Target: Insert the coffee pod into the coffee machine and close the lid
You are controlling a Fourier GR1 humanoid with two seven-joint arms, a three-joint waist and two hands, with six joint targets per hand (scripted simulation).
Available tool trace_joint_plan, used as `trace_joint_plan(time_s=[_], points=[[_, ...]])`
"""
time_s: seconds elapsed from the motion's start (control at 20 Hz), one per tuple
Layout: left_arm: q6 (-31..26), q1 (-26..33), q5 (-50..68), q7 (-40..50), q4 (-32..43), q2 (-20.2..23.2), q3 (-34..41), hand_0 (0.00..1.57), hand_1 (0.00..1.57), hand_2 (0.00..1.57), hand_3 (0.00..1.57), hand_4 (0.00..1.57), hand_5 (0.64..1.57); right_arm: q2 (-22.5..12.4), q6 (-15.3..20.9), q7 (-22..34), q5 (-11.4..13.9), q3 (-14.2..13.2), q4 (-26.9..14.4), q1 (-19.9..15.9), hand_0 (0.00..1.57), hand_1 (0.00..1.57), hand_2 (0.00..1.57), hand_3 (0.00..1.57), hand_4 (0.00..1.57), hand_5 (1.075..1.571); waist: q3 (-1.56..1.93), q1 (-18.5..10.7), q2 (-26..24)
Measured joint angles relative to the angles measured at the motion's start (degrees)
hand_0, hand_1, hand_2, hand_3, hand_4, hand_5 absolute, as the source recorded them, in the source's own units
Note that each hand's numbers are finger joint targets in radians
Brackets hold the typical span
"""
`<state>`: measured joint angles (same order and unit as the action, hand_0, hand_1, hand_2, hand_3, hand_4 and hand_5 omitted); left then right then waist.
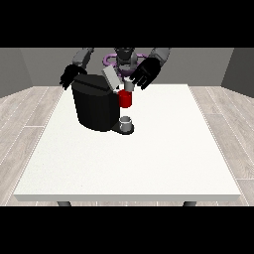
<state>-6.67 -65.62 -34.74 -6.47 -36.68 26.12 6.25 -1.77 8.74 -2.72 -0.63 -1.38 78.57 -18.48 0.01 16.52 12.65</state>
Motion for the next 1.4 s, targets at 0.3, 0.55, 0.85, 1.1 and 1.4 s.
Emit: trace_joint_plan(time_s=[0.3,0.55,0.85,1.1,1.4], points=[[-0.6,-0.9,-0.7,0.4,0.8,-0.1,0.0,1.32,1.32,1.33,1.23,0.51,1.571,0.0,0.5,0.6,0.1,-0.2,0.7,0.2,0.00,0.00,0.00,0.00,0.54,1.571,0.00,0.5,0.6],[-0.3,-0.5,-1.1,-0.1,0.6,-1.6,-0.5,1.21,1.21,1.26,1.19,0.50,1.571,-0.8,-0.1,0.5,-0.9,-1.5,0.3,-0.3,0.00,0.00,0.00,0.00,0.51,1.571,0.01,-0.2,1.0],[-0.6,-1.5,-1.5,-0.3,1.1,-1.4,-0.2,1.20,1.20,1.27,1.20,0.50,1.571,-0.2,0.4,-0.1,-0.9,-1.3,0.8,0.1,0.00,0.00,0.00,0.00,0.53,1.571,0.00,0.3,1.7],[-0.7,-0.7,-1.8,-1.2,1.6,-1.1,0.0,1.16,1.16,1.24,1.18,0.49,1.571,-0.8,-0.3,-0.2,-1.5,-1.8,1.3,0.9,0.00,0.00,0.00,0.00,0.44,1.571,0.01,0.1,1.5],[-1.4,-1.1,-2.1,-1.1,1.9,-0.7,0.2,1.25,1.25,1.28,1.18,0.48,1.571,-0.7,-0.1,-0.4,-1.6,-1.9,1.4,1.1,0.00,0.00,0.00,0.00,0.44,1.571,0.03,0.1,1.8]])
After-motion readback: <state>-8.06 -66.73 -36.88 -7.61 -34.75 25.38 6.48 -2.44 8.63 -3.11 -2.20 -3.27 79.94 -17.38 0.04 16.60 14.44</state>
